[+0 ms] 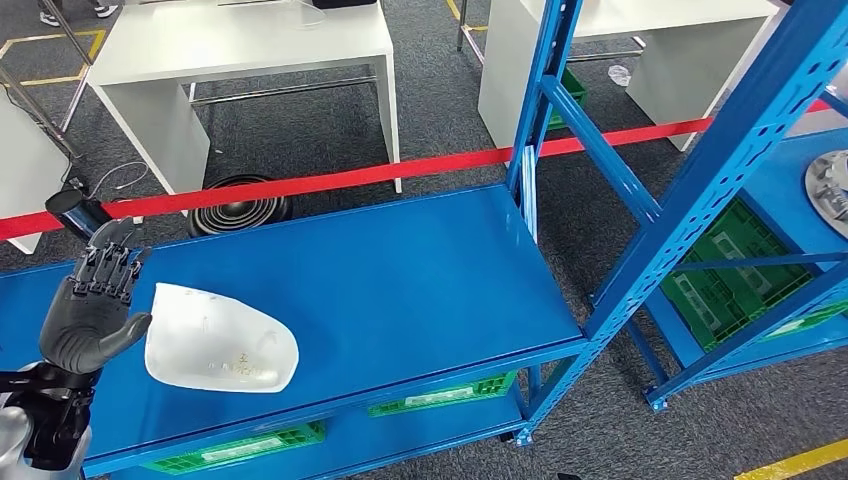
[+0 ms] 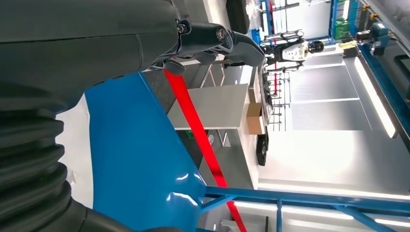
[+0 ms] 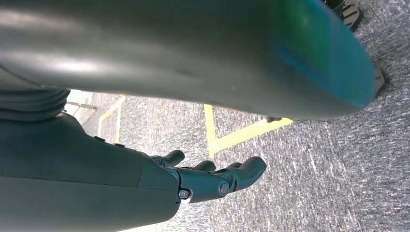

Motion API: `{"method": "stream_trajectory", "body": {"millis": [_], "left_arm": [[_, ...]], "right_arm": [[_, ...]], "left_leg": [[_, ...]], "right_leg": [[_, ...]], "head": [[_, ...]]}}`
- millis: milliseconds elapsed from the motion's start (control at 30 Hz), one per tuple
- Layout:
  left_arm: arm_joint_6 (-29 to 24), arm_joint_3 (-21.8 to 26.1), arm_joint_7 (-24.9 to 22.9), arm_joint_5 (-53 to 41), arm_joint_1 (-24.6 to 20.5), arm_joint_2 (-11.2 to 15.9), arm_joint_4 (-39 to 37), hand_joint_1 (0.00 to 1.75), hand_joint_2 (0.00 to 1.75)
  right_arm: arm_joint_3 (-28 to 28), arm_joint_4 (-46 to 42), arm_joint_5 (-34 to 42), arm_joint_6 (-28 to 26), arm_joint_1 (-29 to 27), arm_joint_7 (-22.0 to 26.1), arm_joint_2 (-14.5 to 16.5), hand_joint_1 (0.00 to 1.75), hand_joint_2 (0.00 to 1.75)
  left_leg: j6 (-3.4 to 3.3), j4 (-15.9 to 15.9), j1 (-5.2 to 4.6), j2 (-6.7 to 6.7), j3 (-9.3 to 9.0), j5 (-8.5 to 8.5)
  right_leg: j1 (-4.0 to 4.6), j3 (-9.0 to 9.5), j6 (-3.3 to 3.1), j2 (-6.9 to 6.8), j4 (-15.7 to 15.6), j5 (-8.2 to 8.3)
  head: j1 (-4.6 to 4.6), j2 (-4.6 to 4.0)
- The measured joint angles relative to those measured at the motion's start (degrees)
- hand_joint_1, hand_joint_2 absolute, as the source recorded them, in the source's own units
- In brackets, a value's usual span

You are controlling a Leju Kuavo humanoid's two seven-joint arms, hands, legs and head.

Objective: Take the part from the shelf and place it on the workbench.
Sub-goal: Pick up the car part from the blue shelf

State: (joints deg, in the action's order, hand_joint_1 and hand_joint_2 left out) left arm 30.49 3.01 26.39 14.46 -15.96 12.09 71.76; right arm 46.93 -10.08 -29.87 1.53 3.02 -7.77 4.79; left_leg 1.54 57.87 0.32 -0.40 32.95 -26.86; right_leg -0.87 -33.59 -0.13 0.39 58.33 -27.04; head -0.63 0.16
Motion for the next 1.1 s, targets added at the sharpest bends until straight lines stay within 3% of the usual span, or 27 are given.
{"method": "stream_trajectory", "body": {"millis": [233, 367, 500, 633, 1100], "left_arm": [[1.11, 0.47, 0.05, -0.12, -0.17, 0.04, -1.3, 0.0, 1.75], [-1.14, 0.47, 0.96, -4.36, -0.48, 0.04, -1.88, 0.0, 0.0], [-2.87, 0.46, 1.51, -7.74, -0.99, 0.07, -2.5, 0.0, 0.0], [-3.06, 0.35, 2.16, -8.81, -1.7, 0.24, -3.27, 0.0, 1.75], [-5.32, 0.0, 1.9, -11.14, -3.55, 1.12, -4.46, 0.0, 1.75]], "right_arm": [[0.03, 0.0, -0.14, 0.0, 0.01, -0.6, 0.0, 0.0, 0.0], [0.07, 0.0, -0.5, 0.01, 0.0, -0.56, 0.0, 0.0, 0.0], [0.09, 0.0, -0.92, 0.02, 0.01, -0.74, 0.0, 0.0, 0.0], [0.15, 0.0, -1.14, 0.0, 0.02, -0.97, 0.0, 0.0, 0.0], [0.99, 0.0, -1.14, -0.09, 0.03, -0.54, 0.38, 0.0, 0.0]], "left_leg": [[0.0, 0.0, 0.0, 0.0, 0.0, 0.0], [0.0, 0.0, 0.0, 0.0, 0.0, 0.0], [0.0, 0.0, 0.0, 0.0, 0.0, 0.0], [0.0, 0.0, 0.0, 0.0, 0.0, 0.0], [0.0, 0.0, 0.0, 0.01, 0.0, 0.0]], "right_leg": [[0.0, 0.0, 0.0, 0.0, 0.0, 0.0], [0.0, 0.0, 0.0, 0.0, 0.0, 0.0], [0.0, 0.0, 0.0, 0.0, 0.0, 0.0], [0.0, 0.0, 0.0, 0.0, 0.0, 0.0], [0.0, -0.02, 0.0, 0.0, 0.0, 0.0]], "head": [[0.01, 0.01], [0.0, 0.01], [-0.01, 0.01], [0.01, 0.01], [0.0, 0.01]]}}
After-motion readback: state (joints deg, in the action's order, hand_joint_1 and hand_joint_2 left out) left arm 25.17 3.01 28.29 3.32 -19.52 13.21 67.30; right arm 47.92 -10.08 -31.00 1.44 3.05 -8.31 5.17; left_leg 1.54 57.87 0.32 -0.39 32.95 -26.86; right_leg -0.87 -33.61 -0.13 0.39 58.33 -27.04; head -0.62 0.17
